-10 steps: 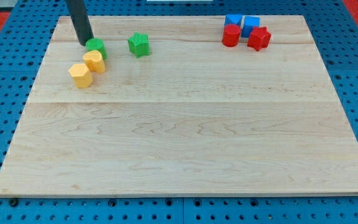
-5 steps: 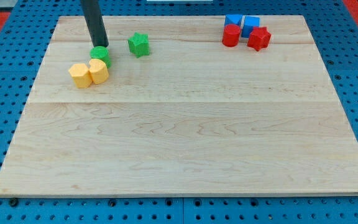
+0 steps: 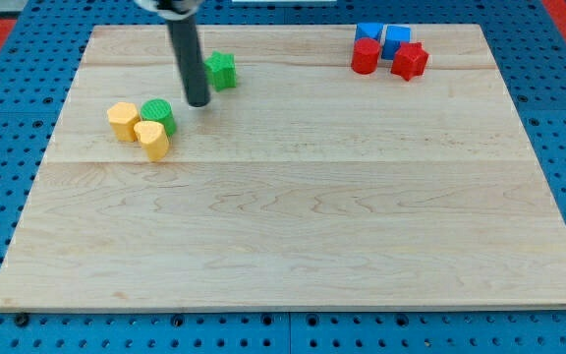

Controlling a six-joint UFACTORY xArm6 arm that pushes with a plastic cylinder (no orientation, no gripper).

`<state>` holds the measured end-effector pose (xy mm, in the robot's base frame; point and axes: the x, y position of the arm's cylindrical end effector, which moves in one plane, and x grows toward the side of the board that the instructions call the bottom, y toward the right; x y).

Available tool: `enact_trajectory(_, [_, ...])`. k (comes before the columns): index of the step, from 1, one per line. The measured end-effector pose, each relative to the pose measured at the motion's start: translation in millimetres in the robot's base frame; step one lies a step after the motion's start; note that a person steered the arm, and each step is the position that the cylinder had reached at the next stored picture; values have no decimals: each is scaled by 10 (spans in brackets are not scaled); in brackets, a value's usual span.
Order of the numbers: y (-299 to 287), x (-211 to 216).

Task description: Move the green blocks into the yellow blocks

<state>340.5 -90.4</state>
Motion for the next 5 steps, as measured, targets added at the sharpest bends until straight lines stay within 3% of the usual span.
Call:
enact_trajectory(1, [493,-459])
enact_trajectory(2, [420,-784])
enact_trajectory(3, [-118,-618])
enact_trajectory(4, [-573,-182])
enact_trajectory(5, [-682,-80])
